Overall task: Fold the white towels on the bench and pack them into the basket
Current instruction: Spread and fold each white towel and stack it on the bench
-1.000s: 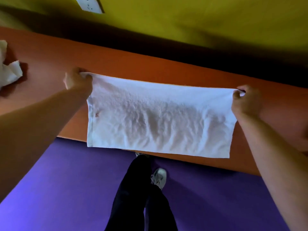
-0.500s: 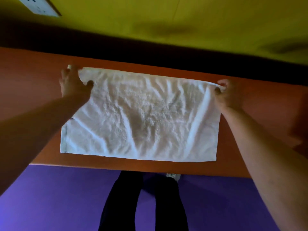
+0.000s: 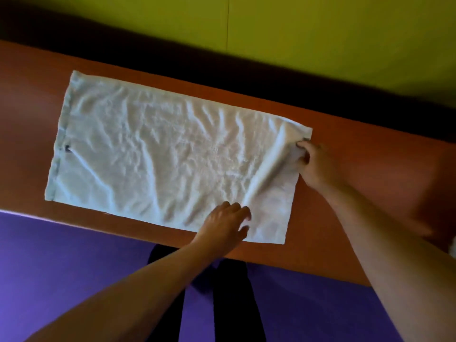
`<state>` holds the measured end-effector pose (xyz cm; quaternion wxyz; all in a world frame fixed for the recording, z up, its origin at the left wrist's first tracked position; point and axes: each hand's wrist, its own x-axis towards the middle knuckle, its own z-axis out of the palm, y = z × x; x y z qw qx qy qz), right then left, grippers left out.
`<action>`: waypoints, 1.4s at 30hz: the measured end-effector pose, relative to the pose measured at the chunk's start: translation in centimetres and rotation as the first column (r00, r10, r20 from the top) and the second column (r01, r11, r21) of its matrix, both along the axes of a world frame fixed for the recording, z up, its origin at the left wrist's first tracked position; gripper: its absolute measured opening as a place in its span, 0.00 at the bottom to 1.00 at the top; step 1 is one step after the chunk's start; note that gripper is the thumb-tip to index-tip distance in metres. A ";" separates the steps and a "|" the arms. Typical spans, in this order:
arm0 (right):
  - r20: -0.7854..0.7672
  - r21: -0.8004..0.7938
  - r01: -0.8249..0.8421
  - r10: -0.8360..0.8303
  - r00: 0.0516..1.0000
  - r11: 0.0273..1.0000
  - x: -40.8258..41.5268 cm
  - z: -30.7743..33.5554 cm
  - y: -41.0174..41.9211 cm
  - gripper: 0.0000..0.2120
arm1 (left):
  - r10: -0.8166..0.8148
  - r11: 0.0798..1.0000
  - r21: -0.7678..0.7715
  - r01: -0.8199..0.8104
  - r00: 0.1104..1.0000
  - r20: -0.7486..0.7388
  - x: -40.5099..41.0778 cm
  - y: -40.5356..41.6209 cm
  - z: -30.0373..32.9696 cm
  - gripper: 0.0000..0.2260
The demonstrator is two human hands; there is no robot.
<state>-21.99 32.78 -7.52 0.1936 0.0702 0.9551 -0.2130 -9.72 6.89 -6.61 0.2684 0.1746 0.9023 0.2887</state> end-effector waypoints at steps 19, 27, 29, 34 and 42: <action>-0.016 -0.322 0.421 -0.450 0.893 0.848 -4.2 -0.8 0.5 0.03 | -0.054 0.971 -0.240 0.013 0.985 -0.166 6.8 6.8 -2.5 0.18; 0.005 -0.303 0.416 -0.435 0.901 0.857 -4.3 -0.1 0.3 0.07 | -0.226 0.949 -0.252 0.189 0.966 -0.127 4.6 6.8 -2.9 0.19; 0.002 -0.314 0.413 -0.434 0.901 0.855 -4.2 0.2 0.4 0.04 | -0.240 0.954 -0.217 0.209 0.962 -0.129 4.2 6.2 -2.8 0.13; 0.008 -0.425 0.485 -0.532 0.847 0.765 -4.7 2.5 -1.3 0.03 | 0.210 0.977 0.011 -0.211 0.976 0.054 4.1 3.5 1.0 0.08; 0.101 -0.619 0.471 -0.530 0.842 0.629 -7.7 6.8 -15.7 0.06 | 0.679 0.617 0.229 -0.753 0.656 0.328 4.6 -7.7 8.6 0.08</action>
